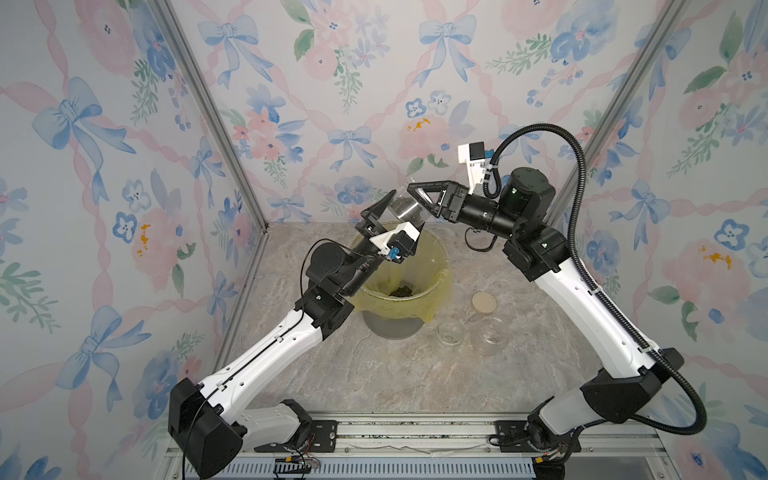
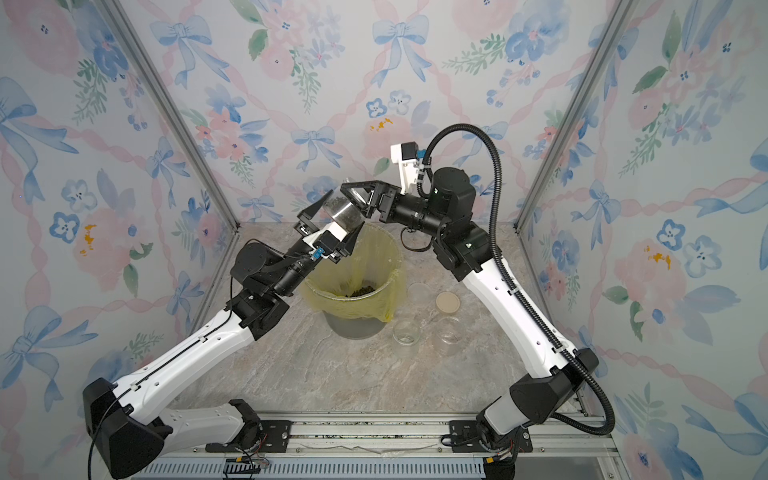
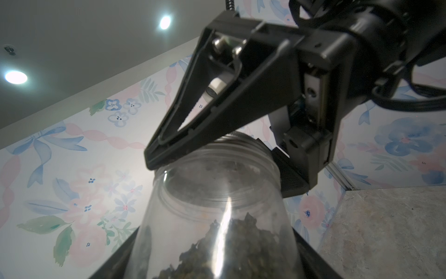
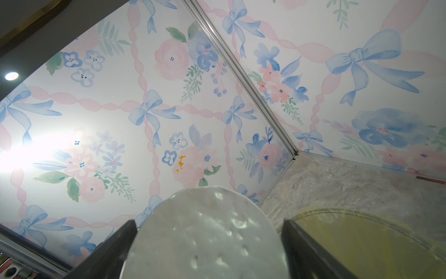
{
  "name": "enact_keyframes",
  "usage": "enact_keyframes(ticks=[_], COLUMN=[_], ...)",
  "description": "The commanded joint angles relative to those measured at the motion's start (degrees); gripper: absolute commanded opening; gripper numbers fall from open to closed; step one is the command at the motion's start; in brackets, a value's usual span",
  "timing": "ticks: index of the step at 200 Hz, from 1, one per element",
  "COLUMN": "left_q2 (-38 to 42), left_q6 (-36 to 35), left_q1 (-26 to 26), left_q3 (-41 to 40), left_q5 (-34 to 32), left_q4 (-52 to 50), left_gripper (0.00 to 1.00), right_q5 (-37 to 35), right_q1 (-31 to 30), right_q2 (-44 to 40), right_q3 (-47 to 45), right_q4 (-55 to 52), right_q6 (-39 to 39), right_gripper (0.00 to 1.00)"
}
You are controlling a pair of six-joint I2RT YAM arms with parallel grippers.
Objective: Empty moldy tea leaves from jars
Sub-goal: Unscrew the lid from the jar.
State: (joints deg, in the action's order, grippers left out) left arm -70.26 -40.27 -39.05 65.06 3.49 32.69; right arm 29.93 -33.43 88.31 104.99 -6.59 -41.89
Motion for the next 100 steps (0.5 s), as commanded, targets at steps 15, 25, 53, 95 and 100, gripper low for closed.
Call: enact_keyframes(ticks=[15,25,53,95,100], left_q2=[-0.2,-0.34,-0.58,-1.0,-1.03], left_q6=[2.11,2.43,4.47,11.3,12.25], left_q1=[-0.42,-0.42,-0.42,0.02,0.07], left_q3=[0.69,0.62,0.69,0.82,0.8], left_q5=[-0.67,-0.59,-0.72,0.12,0.26], left_q4=[1.61,1.59,1.59,1.59,1.59], left_gripper=[0.37,0.37,0.37,0.37,0.37], right_q5=[-0.22,-0.05,0.39,0.66,0.76], right_q1=[0.3,0.35,0.47,0.97,1.0], right_q2=[0.2,0.13,-0.2,-1.38,-1.47], right_q3=[0.23,0.02,-0.73,-2.8,-2.98], right_q4=[1.82,2.09,2.72,4.3,4.34], right_q6=[1.29,1.37,1.28,1.09,1.11], right_gripper=[0.9,0.9,0.88,0.84,0.84])
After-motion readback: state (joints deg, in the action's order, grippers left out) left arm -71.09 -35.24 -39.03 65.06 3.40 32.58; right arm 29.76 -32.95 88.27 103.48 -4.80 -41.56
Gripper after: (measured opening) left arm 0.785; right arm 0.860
